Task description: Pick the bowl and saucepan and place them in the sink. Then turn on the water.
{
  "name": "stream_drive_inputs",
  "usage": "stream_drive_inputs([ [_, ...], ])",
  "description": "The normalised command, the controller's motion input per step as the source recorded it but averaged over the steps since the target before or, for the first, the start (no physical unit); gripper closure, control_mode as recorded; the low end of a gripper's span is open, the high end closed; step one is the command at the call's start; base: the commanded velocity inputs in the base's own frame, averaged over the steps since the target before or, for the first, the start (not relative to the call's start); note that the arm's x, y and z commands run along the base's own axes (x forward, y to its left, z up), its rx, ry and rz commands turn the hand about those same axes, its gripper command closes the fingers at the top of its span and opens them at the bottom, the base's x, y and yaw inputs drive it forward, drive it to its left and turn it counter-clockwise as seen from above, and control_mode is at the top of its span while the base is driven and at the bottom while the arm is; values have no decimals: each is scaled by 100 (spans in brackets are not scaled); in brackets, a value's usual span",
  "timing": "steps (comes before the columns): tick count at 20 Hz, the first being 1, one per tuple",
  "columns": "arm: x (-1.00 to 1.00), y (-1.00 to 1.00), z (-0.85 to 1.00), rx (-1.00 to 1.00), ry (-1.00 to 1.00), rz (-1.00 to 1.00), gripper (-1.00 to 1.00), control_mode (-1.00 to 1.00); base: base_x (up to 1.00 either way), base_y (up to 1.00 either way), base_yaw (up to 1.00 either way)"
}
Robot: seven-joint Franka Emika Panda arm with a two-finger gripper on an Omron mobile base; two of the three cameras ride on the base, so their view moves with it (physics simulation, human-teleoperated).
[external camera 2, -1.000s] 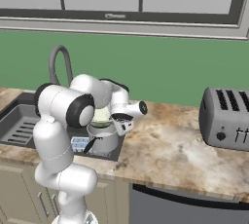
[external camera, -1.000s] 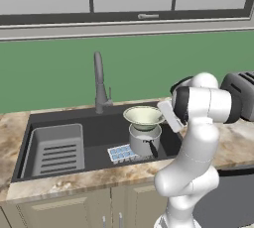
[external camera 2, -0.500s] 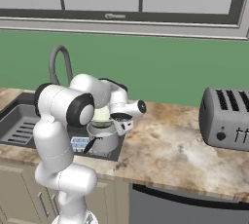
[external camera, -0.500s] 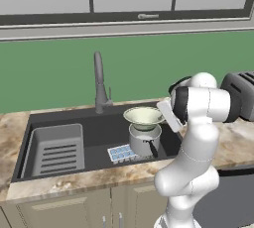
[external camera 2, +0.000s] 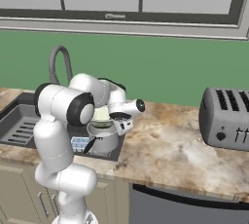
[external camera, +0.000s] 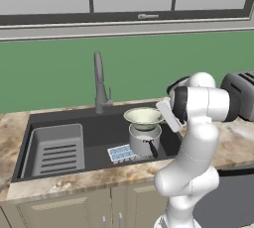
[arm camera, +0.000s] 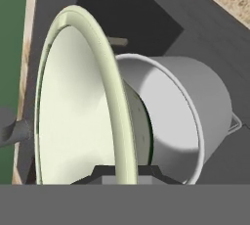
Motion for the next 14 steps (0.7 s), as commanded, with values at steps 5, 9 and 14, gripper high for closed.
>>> stream_drive_inputs([
  [5, 0, -5, -14, -7, -2, 0, 100, -100, 0, 0, 0],
  [9, 0, 0, -14, -10, -1, -3, 100, -100, 0, 0, 0],
  [14, 0, 8, -11, -8, 0, -8, 100, -100, 0, 0, 0],
])
